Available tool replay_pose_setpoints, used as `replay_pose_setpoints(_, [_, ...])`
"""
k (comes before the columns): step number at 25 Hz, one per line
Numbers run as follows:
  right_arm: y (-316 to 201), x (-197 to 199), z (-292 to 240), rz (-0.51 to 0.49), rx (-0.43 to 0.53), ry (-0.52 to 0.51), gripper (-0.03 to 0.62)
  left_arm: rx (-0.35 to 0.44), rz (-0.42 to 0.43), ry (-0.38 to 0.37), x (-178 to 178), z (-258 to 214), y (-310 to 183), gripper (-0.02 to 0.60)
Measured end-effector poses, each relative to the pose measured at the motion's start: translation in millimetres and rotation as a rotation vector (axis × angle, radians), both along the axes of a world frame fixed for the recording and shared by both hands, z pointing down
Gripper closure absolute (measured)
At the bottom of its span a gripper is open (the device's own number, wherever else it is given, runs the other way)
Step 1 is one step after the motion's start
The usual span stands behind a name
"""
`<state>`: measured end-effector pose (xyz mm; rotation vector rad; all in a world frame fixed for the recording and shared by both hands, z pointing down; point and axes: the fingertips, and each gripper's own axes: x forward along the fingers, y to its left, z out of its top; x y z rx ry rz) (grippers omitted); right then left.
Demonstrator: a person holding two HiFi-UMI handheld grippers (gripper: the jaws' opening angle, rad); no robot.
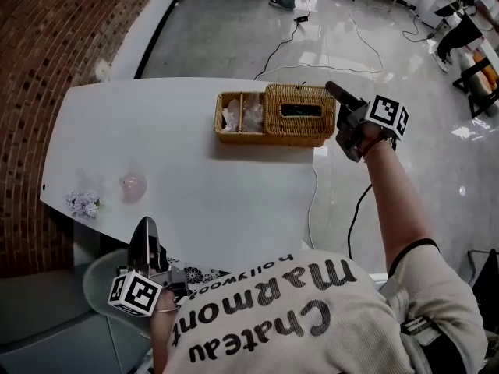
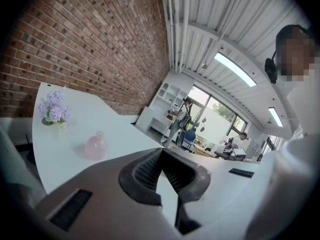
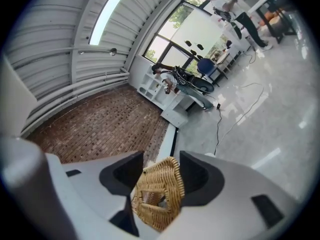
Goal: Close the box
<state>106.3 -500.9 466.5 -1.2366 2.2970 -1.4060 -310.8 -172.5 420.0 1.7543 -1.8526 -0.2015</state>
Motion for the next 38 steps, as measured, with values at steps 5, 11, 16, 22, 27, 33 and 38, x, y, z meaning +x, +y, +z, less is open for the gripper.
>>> replay_pose_setpoints(5, [-8,1,8,0.005,-0.015,-0.006,0.376,-0.014,-0.003,-0.004,-1,4,0,0.58])
replay_pose_setpoints(11, [-11,-1,25,-0.033,-0.035,0.039,0.373,-0.031,0.007,-0.017,4,7,-4,0.58])
replay_pose_setpoints(16, [-14,0,33,-0.043,-0.052,0.031,0.373,-0.04,0.022,-0.024,12,6,-9,0.58])
replay_pose_setpoints(22, [-14,1,41,-0.051,-0.065,0.022,0.373,-0.052,0.028,-0.029,16,7,-13,0.58])
replay_pose_setpoints(27, [-15,1,42,-0.051,-0.069,0.008,0.373,-0.057,0.04,-0.027,19,6,-18,0.58])
replay_pose_setpoints(33, [-15,3,46,-0.038,-0.082,-0.014,0.375,-0.055,0.051,-0.025,21,6,-20,0.58])
replay_pose_setpoints(38, [-14,2,47,-0.049,-0.064,0.098,0.375,-0.06,0.065,-0.018,21,10,-12,0.58])
